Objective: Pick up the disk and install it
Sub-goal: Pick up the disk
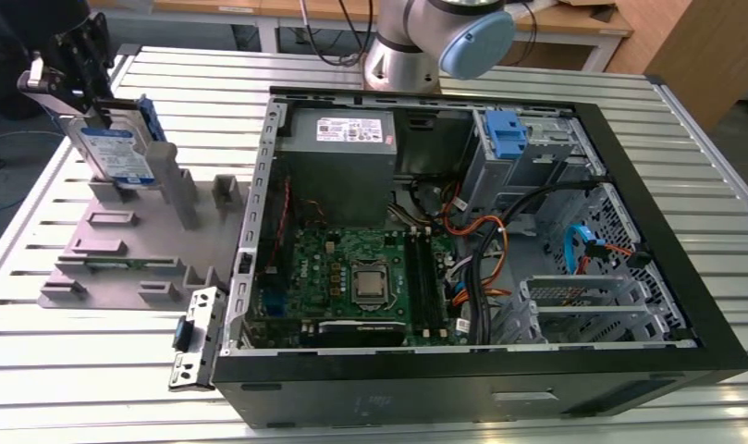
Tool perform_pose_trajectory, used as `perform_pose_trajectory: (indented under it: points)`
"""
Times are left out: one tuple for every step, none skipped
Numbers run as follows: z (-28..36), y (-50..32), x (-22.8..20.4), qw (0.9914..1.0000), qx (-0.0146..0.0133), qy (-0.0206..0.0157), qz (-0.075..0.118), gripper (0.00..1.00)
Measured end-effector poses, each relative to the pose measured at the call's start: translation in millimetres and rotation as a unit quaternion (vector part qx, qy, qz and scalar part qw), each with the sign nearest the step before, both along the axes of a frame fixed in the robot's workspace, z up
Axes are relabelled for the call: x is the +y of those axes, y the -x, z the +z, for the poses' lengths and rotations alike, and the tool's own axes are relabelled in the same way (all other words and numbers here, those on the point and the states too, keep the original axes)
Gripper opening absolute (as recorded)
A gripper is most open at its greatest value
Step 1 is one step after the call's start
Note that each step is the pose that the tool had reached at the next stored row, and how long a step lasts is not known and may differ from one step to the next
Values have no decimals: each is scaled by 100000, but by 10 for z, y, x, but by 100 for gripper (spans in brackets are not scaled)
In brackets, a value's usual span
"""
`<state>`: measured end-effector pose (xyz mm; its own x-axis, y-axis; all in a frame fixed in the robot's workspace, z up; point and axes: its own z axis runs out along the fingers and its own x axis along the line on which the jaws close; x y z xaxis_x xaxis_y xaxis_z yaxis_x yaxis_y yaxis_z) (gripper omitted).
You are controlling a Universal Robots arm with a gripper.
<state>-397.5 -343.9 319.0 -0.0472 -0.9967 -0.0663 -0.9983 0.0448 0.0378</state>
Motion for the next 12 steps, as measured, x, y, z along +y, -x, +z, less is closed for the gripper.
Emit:
perform_pose_trajectory:
  points:
    - [1, 0, 0, 100000, -6, -6, -4, 35]
    - [7, 1, 0, 100000, 9, 2, -4, 35]
    - [18, 0, 0, 100000, 14, 5, -1, 35]
    - [32, 0, 0, 100000, 2, -2, -4, 35]
    - [51, 0, 0, 100000, -2, -3, -4, 35]
    - [71, 0, 0, 100000, -3, -5, -3, 35]
    - [92, 0, 0, 100000, 0, -5, -6, 35]
    - [110, 0, 0, 100000, 0, -3, -5, 35]
    - [126, 0, 0, 100000, -4, -4, -2, 35]
    - [143, 0, 0, 100000, -4, -4, -5, 35]
    - [160, 0, 0, 100000, -1, -2, -3, 35]
    - [175, 0, 0, 100000, -1, -4, -4, 35]
